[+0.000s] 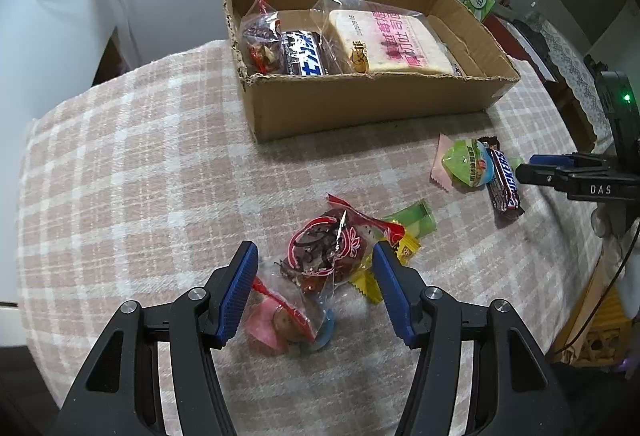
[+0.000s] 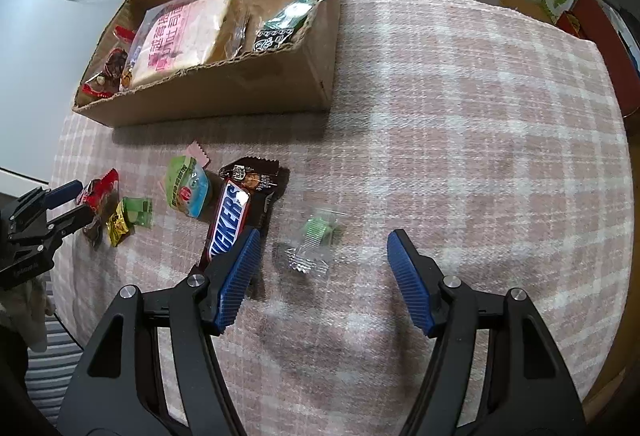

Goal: Organize snacks
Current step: 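Move both open grippers back over the remaining snacks on the table, then close the left gripper on the red-ribboned clear chocolate bag, then carry the chocolate bag with the left gripper into the box and open it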

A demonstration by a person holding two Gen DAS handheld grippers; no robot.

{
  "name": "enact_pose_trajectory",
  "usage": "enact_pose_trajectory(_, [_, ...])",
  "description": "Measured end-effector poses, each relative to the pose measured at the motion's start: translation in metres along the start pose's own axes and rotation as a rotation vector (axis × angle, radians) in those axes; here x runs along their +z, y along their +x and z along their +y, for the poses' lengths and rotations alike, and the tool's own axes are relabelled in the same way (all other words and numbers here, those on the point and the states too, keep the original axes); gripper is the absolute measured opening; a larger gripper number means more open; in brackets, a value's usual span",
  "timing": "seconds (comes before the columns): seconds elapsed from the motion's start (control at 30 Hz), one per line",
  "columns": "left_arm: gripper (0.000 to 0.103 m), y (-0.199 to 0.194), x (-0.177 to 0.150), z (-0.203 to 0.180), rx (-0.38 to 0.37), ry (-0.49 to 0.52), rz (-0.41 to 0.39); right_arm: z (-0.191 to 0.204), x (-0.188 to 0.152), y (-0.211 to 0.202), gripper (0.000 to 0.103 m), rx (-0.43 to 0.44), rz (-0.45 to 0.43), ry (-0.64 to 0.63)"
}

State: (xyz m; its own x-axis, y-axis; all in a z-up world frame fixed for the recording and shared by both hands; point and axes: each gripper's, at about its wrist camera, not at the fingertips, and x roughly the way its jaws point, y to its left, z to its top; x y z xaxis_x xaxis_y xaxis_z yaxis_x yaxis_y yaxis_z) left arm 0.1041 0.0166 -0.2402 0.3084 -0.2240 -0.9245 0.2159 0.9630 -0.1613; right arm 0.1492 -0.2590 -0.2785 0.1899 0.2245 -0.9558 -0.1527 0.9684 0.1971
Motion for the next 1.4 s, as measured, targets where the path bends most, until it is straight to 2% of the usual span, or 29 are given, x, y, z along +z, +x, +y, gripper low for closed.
enact_pose_trajectory(0.13, [0.059,0.003,0.002,0.000,-0.003,-0.006,-0.004,0.000,-0.001,0.001,0.068,-0.007,0.006,-0.015])
enact_pose_trajectory(0.47, [0.059,0.009,0.003,-0.004,-0.002,0.011,0.001,0.007,0.005,0.007,0.054,-0.068,0.022,-0.048])
enact_pose_trajectory(0.67, [0.058,0.013,0.003,-0.009,-0.007,0.008,0.005,0.035,0.006,0.018,0.041,-0.171,0.026,-0.150])
enact_pose_trajectory(0.77, [0.053,0.013,0.002,-0.008,-0.002,0.005,0.000,0.042,0.007,0.020,0.027,-0.172,0.021,-0.159])
enact_pose_trajectory(0.8, [0.051,0.014,0.003,-0.008,-0.003,0.002,-0.003,0.043,0.007,0.021,0.026,-0.173,0.021,-0.160])
enact_pose_trajectory(0.87, [0.043,0.013,0.003,-0.009,-0.008,0.000,-0.006,0.043,0.008,0.020,0.025,-0.168,0.023,-0.159])
enact_pose_trajectory(1.0, [0.035,0.014,0.003,-0.012,-0.002,0.017,-0.011,0.035,0.007,0.016,0.025,-0.160,0.020,-0.154])
enact_pose_trajectory(1.13, [0.032,0.013,0.004,-0.013,0.000,0.006,-0.023,0.057,0.012,0.023,0.025,-0.142,0.015,-0.143])
enact_pose_trajectory(1.23, [0.032,0.011,0.004,-0.012,0.004,-0.010,-0.034,0.030,0.007,0.011,0.025,-0.111,0.006,-0.124])
enact_pose_trajectory(1.4, [0.032,0.002,0.002,-0.010,-0.007,-0.021,-0.054,0.020,0.006,0.005,0.025,-0.081,-0.017,-0.086])
